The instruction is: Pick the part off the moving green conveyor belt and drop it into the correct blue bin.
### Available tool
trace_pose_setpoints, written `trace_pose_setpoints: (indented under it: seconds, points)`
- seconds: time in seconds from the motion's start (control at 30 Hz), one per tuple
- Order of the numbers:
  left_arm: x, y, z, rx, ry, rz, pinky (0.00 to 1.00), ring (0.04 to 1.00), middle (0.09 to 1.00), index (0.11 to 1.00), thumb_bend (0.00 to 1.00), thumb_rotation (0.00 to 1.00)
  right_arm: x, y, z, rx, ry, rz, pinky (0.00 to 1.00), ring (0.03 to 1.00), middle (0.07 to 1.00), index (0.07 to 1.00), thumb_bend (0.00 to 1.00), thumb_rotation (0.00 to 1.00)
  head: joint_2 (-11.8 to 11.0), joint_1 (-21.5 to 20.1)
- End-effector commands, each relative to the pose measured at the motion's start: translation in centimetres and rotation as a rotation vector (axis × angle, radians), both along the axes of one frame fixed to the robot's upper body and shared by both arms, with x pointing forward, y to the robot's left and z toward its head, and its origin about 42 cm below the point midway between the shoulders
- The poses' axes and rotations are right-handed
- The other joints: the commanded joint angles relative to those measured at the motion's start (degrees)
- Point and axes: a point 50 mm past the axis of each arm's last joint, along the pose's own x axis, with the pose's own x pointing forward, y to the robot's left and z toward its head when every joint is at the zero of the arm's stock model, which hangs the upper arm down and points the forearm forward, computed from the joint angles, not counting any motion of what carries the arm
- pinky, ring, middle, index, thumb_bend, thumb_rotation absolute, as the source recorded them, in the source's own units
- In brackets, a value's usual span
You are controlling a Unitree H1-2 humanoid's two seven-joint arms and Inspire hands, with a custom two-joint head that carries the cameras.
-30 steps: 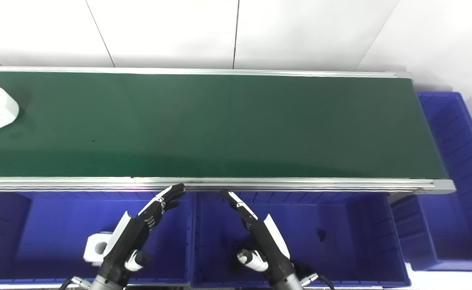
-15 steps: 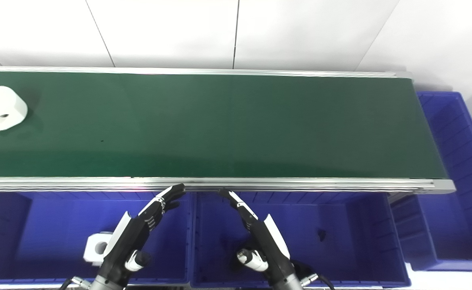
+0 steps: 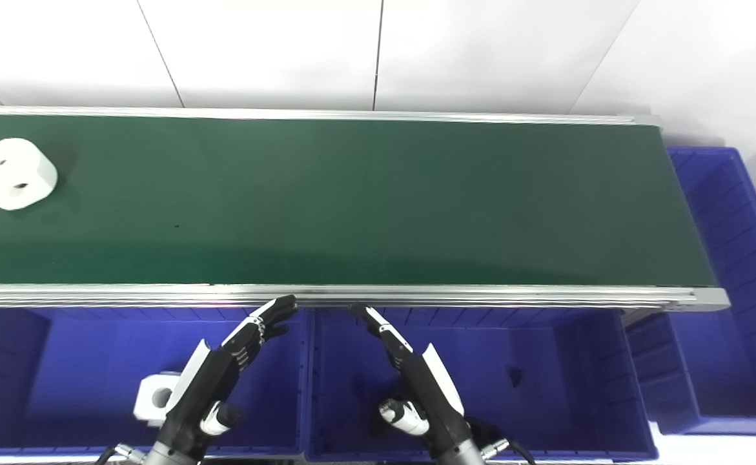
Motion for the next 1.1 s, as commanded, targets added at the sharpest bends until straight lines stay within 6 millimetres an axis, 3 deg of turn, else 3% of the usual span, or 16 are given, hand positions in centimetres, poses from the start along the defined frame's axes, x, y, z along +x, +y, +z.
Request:
trace_pose_setpoints:
  seconds: [0.0, 0.67, 0.8, 1.0, 1.07]
  points:
    - [-0.2, 0.0, 0.6, -0.011, -0.047, 0.001, 0.88, 0.913, 0.893, 0.884, 1.0, 0.99, 0.1, 0.3, 0.8, 0.03, -0.062, 0.002, 0.95, 0.964, 0.954, 0.909, 0.99, 1.0, 0.0, 0.1]
    - [-0.2, 0.3, 0.2, -0.005, -0.038, 0.0, 0.87, 0.909, 0.891, 0.883, 1.0, 0.99, 0.1, 0.4, 0.4, 0.021, -0.053, 0.001, 0.94, 0.955, 0.949, 0.902, 0.98, 1.0, -1.2, -0.4]
    - [0.0, 0.2, -0.1, -0.002, -0.034, 0.001, 0.87, 0.906, 0.888, 0.883, 1.0, 0.99, 0.2, 0.4, 0.0, 0.009, -0.048, 0.001, 0.94, 0.956, 0.948, 0.908, 0.98, 1.0, -1.7, 1.2]
    - [0.4, -0.6, -1.3, 0.006, -0.011, -0.01, 0.86, 0.902, 0.888, 0.876, 1.0, 0.99, 0.6, -0.4, -1.1, -0.001, -0.011, -0.004, 0.95, 0.967, 0.955, 0.913, 1.0, 1.0, -4.8, 6.9]
    - [0.5, -0.9, -1.8, 0.012, -0.004, -0.011, 0.86, 0.9, 0.884, 0.874, 1.0, 0.99, 0.6, -0.7, -1.5, -0.008, 0.004, -0.003, 0.96, 0.97, 0.958, 0.914, 1.0, 1.0, -7.3, 8.2]
